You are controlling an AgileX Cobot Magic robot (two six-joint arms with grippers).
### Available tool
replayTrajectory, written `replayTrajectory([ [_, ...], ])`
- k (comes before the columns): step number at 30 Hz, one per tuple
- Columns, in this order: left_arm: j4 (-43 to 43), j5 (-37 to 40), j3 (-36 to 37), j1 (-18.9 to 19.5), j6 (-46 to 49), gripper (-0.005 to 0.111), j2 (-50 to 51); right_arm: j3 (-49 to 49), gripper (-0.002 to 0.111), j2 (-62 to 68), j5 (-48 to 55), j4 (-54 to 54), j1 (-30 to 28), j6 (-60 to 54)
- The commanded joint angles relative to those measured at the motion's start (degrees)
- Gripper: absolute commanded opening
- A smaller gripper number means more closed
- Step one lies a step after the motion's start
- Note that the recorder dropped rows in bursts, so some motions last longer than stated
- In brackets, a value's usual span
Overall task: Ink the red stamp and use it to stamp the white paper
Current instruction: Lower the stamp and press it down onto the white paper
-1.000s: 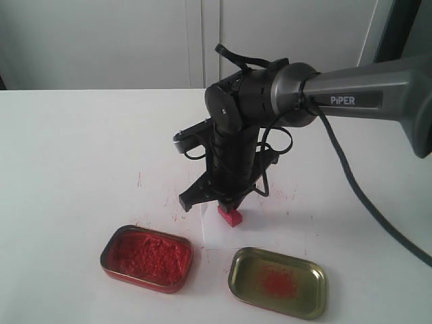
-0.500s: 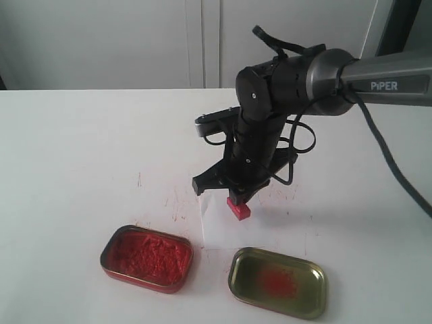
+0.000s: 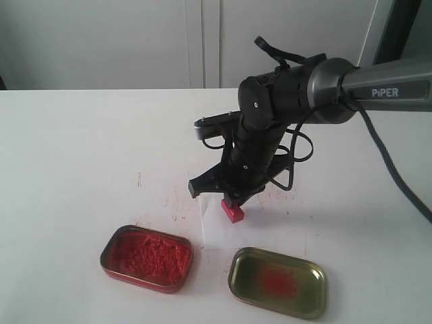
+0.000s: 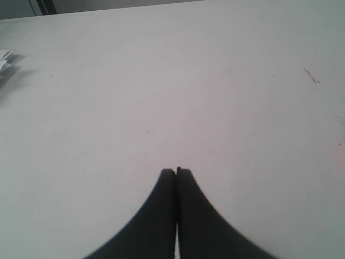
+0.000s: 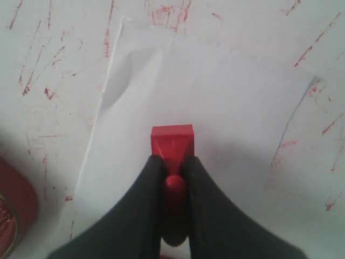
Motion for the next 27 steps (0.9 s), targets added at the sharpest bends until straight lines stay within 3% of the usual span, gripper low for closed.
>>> replayTrajectory([
  [1,-0.33,-0.14,0.10,-0.36,-0.22,0.000,-0.02,0.26,0.000,-0.33,-1.08,0.11,-0.48,0.44],
  [27,-0.33,-0.14,0.10,-0.36,-0.22,0.000,-0.02,0.58,0.000,10.97,2.42,-0.37,-0.48,0.45],
])
